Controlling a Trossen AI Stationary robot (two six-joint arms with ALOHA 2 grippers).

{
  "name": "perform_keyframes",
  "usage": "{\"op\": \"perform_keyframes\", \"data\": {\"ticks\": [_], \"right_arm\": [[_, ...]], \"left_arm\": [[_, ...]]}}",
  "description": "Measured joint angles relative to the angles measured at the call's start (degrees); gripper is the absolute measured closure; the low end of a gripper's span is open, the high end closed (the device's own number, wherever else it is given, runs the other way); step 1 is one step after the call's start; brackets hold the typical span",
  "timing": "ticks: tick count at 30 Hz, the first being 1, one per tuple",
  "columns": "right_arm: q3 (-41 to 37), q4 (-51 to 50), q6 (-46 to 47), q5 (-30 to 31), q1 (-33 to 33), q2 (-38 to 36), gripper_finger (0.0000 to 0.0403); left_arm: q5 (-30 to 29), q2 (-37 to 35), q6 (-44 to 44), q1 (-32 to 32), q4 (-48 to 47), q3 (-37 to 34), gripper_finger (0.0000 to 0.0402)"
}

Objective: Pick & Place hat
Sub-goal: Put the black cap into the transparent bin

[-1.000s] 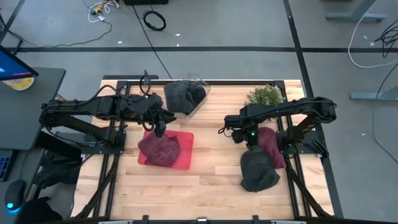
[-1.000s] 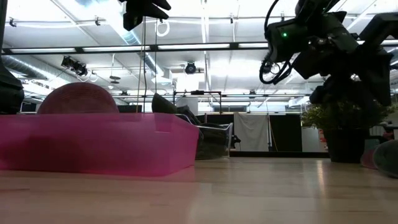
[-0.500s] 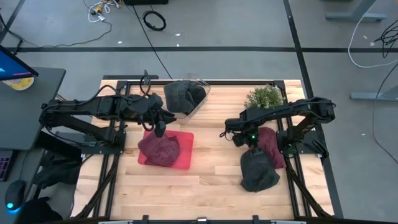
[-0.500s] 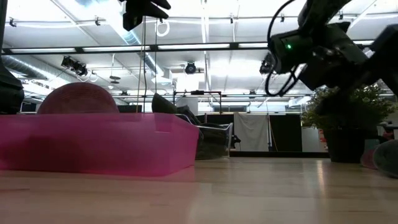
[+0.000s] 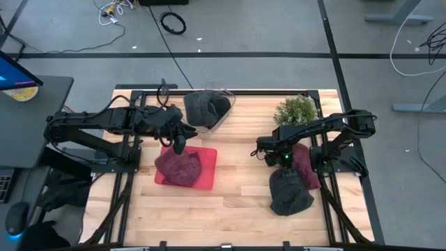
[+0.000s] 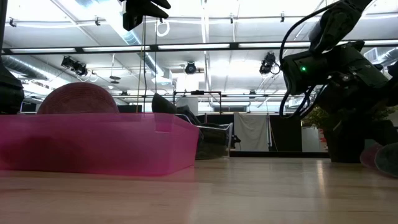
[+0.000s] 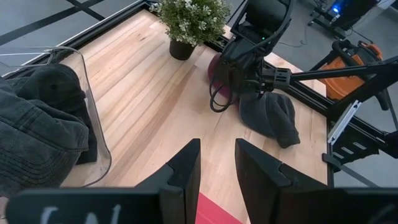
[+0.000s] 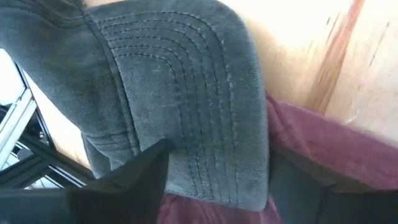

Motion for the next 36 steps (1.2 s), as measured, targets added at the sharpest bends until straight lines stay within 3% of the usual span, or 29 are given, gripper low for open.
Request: {"op": "perform_keyframes", "data": {"ticks": [3, 7, 9, 16, 25, 36], "right_arm": [[1.5, -2.3, 0.8, 0.2, 0.0, 0.0, 0.0213], [6.0, -7.6, 0.2, -1.0, 0.0, 0.0, 0.0339], [8.7, -10.2, -0.8, -3.2, -0.1, -0.1, 0.0381], [19.8, -16.0, 0.5, -3.6, -0.2, -0.1, 0.0396], [40.2, -24.2, 2.9, -3.2, -0.2, 0.0, 0.0397], [59.6, -28.2, 4.4, 1.6, -0.3, 0.0, 0.0398]], "left_arm": [[-0.1, 0.0, 0.0, 0.1, 0.0, 0.0, 0.0298], [-0.6, 0.0, 0.0, 0.1, 0.0, 0.0, 0.0298], [-0.8, 0.0, 0.0, 0.1, 0.0, 0.0, 0.0298], [-0.9, 0.0, 0.0, 0.1, 0.0, 0.0, 0.0298], [0.1, 0.0, -0.1, 0.1, 1.0, 0.0, 0.0298], [7.7, 0.0, -0.1, 4.0, 9.3, 0.0, 0.0298]]}}
